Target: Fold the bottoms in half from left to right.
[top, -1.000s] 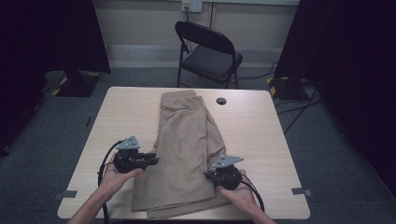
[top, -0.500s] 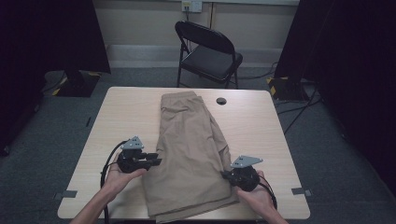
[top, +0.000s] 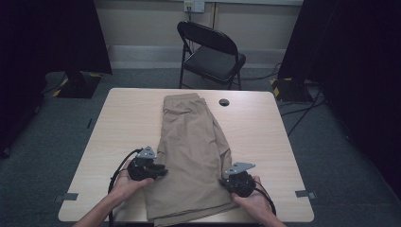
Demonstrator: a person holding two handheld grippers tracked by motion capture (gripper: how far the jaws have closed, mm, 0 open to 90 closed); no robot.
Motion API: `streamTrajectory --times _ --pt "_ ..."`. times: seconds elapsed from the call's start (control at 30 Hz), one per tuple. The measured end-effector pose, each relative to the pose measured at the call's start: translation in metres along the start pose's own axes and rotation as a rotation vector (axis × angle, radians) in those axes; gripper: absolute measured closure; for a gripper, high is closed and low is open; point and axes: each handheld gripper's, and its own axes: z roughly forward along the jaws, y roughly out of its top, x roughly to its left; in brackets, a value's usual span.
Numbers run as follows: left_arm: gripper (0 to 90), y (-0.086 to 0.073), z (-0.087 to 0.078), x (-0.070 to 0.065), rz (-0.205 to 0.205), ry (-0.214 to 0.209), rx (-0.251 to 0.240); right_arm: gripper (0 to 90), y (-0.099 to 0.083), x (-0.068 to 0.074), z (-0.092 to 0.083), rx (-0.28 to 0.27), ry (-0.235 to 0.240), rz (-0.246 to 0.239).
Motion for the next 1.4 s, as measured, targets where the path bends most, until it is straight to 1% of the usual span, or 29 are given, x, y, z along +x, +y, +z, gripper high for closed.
streamTrajectory --times 0.07,0.1,0.17,0.2,0.27,0.33,0.37,0.43,0.53,0.57,0.6,0.67,0.73,0.8,0.83,0.87,0.93,0.97,1.0,1.07,1.1,1.13,1.17,1.23,1.27,1.3,1.4 --pt "71.9 -0.003 -0.003 0.008 -0.013 0.027 0.002 90.0 0.005 0.009 0.006 -0.009 0.015 -0.018" --pt "71.9 -0.003 -0.004 0.011 -0.010 0.031 0.006 90.0 0.010 0.014 0.011 -0.013 0.025 -0.027" --pt "72.0 -0.004 -0.007 0.017 0.000 0.051 0.013 90.0 0.016 0.021 0.019 -0.025 0.035 -0.038" --pt "72.0 -0.005 -0.009 0.022 -0.002 0.062 0.013 90.0 0.019 0.023 0.022 -0.028 0.038 -0.043" --pt "71.1 -0.007 -0.014 0.031 -0.026 0.075 -0.003 90.0 0.027 0.029 0.031 -0.041 0.041 -0.054" --pt "71.0 -0.008 -0.021 0.035 -0.056 0.069 -0.037 90.0 0.034 0.031 0.037 -0.041 0.046 -0.054" --pt "71.0 -0.008 -0.025 0.034 -0.059 0.057 -0.057 90.0 0.035 0.031 0.038 -0.040 0.048 -0.055" --pt "71.8 -0.008 -0.034 0.028 -0.073 0.038 -0.076 90.0 0.037 0.030 0.040 -0.042 0.055 -0.042" --pt "72.1 -0.008 -0.041 0.011 -0.032 -0.017 -0.090 90.0 0.036 0.030 0.039 -0.042 0.060 -0.036" --pt "72.1 -0.010 -0.042 0.006 -0.021 -0.026 -0.087 90.0 0.036 0.029 0.038 -0.049 0.066 -0.032" --pt "72.0 -0.011 -0.042 0.001 -0.008 -0.021 -0.078 90.0 0.036 0.029 0.036 -0.057 0.072 -0.029" --pt "71.8 -0.013 -0.041 -0.001 -0.002 -0.016 -0.070 90.0 0.038 0.030 0.030 -0.074 0.076 -0.032" --pt "71.1 -0.013 -0.039 0.001 -0.015 -0.003 -0.065 90.0 0.040 0.029 0.022 -0.099 0.080 -0.028" --pt "72.3 -0.015 -0.035 0.005 -0.029 0.016 -0.033 90.0 0.039 0.026 0.016 -0.109 0.079 -0.020" --pt "72.4 -0.016 -0.034 0.006 -0.027 0.014 -0.023 90.0 0.037 0.025 0.012 -0.109 0.079 -0.016" --pt "72.5 -0.016 -0.032 0.007 -0.030 0.014 -0.018 90.0 0.036 0.024 0.011 -0.105 0.078 -0.015" --pt "72.0 -0.016 -0.032 0.007 -0.031 0.017 -0.024 90.0 0.032 0.022 0.009 -0.083 0.070 -0.018" --pt "71.0 -0.016 -0.032 0.007 -0.023 0.022 -0.023 90.0 0.029 0.022 0.007 -0.072 0.066 -0.016" --pt "70.5 -0.016 -0.030 0.006 -0.014 0.039 -0.006 90.0 0.027 0.021 0.006 -0.068 0.059 -0.016" --pt "69.8 -0.017 -0.026 0.006 -0.006 0.040 0.026 90.0 0.022 0.018 0.003 -0.068 0.054 0.006" --pt "69.6 -0.017 -0.025 0.006 -0.001 0.042 0.034 90.0 0.020 0.015 0.004 -0.056 0.047 0.014" --pt "69.6 -0.018 -0.023 0.006 -0.010 0.043 0.030 90.0 0.018 0.015 0.004 -0.044 0.039 0.021" --pt "69.9 -0.018 -0.021 0.006 -0.010 0.043 0.037 90.0 0.015 0.013 0.005 -0.031 0.033 0.025" --pt "70.4 -0.017 -0.019 0.004 0.005 0.057 0.036 90.0 0.010 0.013 0.010 0.002 0.030 0.020" --pt "70.4 -0.017 -0.018 0.004 0.000 0.062 0.030 90.0 0.010 0.013 0.011 -0.007 0.027 0.016" --pt "70.7 -0.016 -0.018 0.004 -0.004 0.067 0.032 90.0 0.011 0.014 0.011 -0.004 0.024 0.013" --pt "70.5 -0.018 -0.019 0.004 -0.004 0.071 0.028 89.9 0.010 0.015 0.011 -0.010 0.037 0.029"
